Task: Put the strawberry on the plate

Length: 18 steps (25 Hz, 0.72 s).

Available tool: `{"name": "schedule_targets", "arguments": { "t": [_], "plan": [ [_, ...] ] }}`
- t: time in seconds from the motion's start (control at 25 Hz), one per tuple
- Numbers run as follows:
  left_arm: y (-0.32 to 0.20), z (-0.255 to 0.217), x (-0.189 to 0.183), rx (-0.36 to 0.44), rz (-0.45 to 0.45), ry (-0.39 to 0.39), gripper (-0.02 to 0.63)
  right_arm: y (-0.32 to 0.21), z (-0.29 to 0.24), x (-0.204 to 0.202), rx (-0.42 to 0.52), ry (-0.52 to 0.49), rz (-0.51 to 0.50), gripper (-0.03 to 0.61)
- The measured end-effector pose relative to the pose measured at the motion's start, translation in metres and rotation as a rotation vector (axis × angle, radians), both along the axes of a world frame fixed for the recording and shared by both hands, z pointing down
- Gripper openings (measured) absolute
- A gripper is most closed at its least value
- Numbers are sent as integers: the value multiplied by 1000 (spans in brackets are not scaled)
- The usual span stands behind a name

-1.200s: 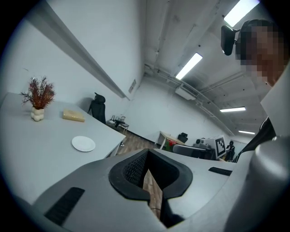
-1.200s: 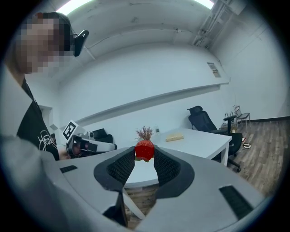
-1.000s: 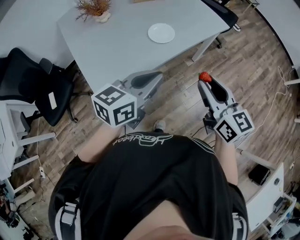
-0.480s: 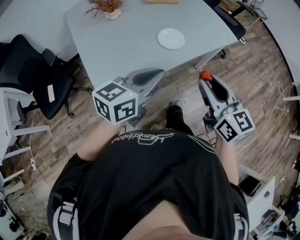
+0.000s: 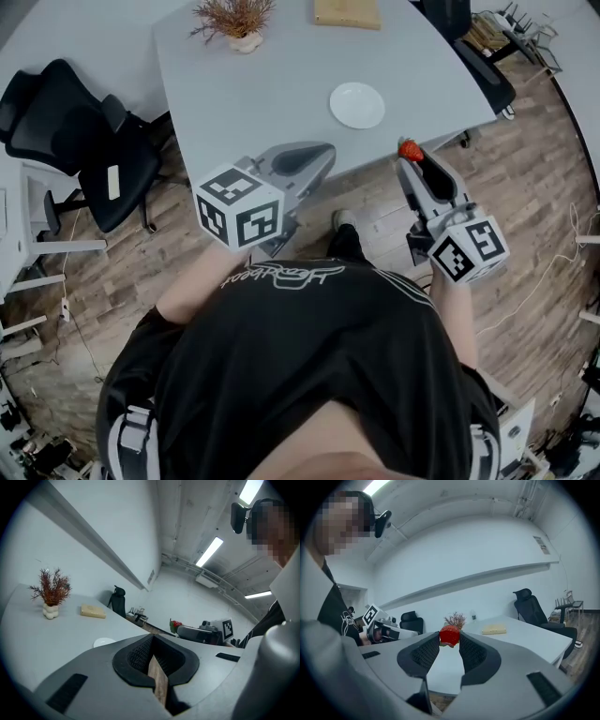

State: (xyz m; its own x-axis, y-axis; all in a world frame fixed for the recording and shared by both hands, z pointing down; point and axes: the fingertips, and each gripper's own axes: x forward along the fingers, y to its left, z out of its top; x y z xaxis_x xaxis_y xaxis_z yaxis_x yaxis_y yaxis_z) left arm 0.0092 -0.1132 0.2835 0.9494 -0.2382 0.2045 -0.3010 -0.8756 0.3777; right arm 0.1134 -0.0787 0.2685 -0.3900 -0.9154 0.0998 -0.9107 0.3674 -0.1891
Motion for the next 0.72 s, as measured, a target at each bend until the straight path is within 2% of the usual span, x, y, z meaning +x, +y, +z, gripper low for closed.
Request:
{"name": "schedule_targets", "arguments": {
  "t": [0.36,0.72],
  "plan": [
    [-65,15,42,-39,-57,-30,6,-74,10,42,-21,-13,-56,126],
    [-113,28,81,-80,-103,-44,6,-126,21,82,-52,-14,-90,126]
  ]
}}
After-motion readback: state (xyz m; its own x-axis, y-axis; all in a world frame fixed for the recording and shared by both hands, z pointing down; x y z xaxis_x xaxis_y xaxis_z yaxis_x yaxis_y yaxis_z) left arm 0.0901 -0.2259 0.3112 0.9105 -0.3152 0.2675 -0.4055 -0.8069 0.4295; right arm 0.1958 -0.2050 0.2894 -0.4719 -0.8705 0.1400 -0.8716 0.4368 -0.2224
